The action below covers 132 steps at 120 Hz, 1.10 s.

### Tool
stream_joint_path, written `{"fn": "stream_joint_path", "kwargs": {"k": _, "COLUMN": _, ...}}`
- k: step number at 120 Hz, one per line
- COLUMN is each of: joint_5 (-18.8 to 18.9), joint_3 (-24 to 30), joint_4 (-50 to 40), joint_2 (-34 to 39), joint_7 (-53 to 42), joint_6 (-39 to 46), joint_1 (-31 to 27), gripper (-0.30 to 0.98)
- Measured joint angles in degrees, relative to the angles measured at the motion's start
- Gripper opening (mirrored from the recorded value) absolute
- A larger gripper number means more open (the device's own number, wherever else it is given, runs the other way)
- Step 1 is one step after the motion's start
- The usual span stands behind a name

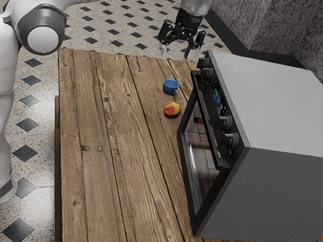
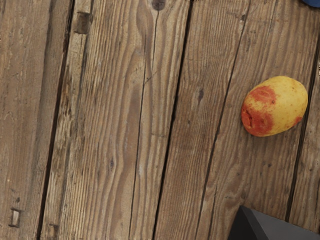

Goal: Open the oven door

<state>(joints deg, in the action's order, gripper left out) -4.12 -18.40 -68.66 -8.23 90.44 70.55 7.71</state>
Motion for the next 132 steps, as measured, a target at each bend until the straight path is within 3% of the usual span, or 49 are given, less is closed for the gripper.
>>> {"fn": "stream_joint_path", "kwargs": {"k": 10, "joint_5": 0.17, "joint_3": -0.05, "joint_4": -0.07, "joint_2": 0.75, "joint_7": 5.99, "joint_6": 0.90, "joint_1": 0.12, "gripper": 0.69}}
{"fn": "stream_joint_path", "kwargs": {"k": 34, "joint_5": 0.32, "joint_3": -0.38, "joint_4": -0.88, "joint_2": 11.64, "joint_7": 18.03, "joint_6": 0.12, "joint_1": 1.03, "gripper": 0.69}}
{"fn": "stream_joint_path", "kwargs": {"k": 43, "joint_5": 0.24, "joint_3": -0.06, "joint_4": -0.98, "joint_2": 15.32, "joint_7": 21.87, "joint_6": -1.41, "joint_1": 6.25, "gripper": 0.69}}
{"fn": "stream_joint_path", "kwargs": {"k": 46, "joint_5": -0.06, "joint_3": 3.49, "joint_4": -3.17, "joint_2": 18.26, "joint_7": 23.05, "joint_6": -2.09, "joint_1": 6.18, "gripper": 0.69}}
{"fn": "stream_joint_path", "kwargs": {"k": 51, "joint_5": -0.54, "joint_3": 13.08, "joint_4": -7.57, "joint_2": 23.31, "joint_7": 24.89, "joint_6": -2.88, "joint_1": 0.91, "gripper": 0.69}}
{"fn": "stream_joint_path", "kwargs": {"k": 57, "joint_5": -1.00, "joint_3": 19.90, "joint_4": -10.53, "joint_2": 26.32, "joint_7": 26.79, "joint_6": -3.03, "joint_1": -1.72, "gripper": 0.69}}
{"fn": "stream_joint_path", "kwargs": {"k": 68, "joint_5": -1.24, "joint_3": 25.15, "joint_4": -15.02, "joint_2": 29.08, "joint_7": 29.23, "joint_6": -1.65, "joint_1": -0.14, "gripper": 0.69}}
{"fn": "stream_joint_path", "kwargs": {"k": 77, "joint_5": -1.43, "joint_3": 28.03, "joint_4": -24.47, "joint_2": 34.38, "joint_7": 29.96, "joint_6": 4.00, "joint_1": 0.21, "gripper": 0.69}}
{"fn": "stream_joint_path", "kwargs": {"k": 89, "joint_5": -1.50, "joint_3": 34.16, "joint_4": -28.90, "joint_2": 35.47, "joint_7": 30.36, "joint_6": 12.59, "joint_1": -0.74, "gripper": 0.69}}
{"fn": "stream_joint_path", "kwargs": {"k": 108, "joint_5": -2.75, "joint_3": 36.80, "joint_4": -32.96, "joint_2": 34.60, "joint_7": 30.41, "joint_6": 22.42, "joint_1": -2.07, "gripper": 0.69}}
{"fn": "stream_joint_path", "kwargs": {"k": 132, "joint_5": -3.57, "joint_3": 36.89, "joint_4": -34.58, "joint_2": 32.86, "joint_7": 28.87, "joint_6": 28.63, "joint_1": -3.61, "gripper": 0.69}}
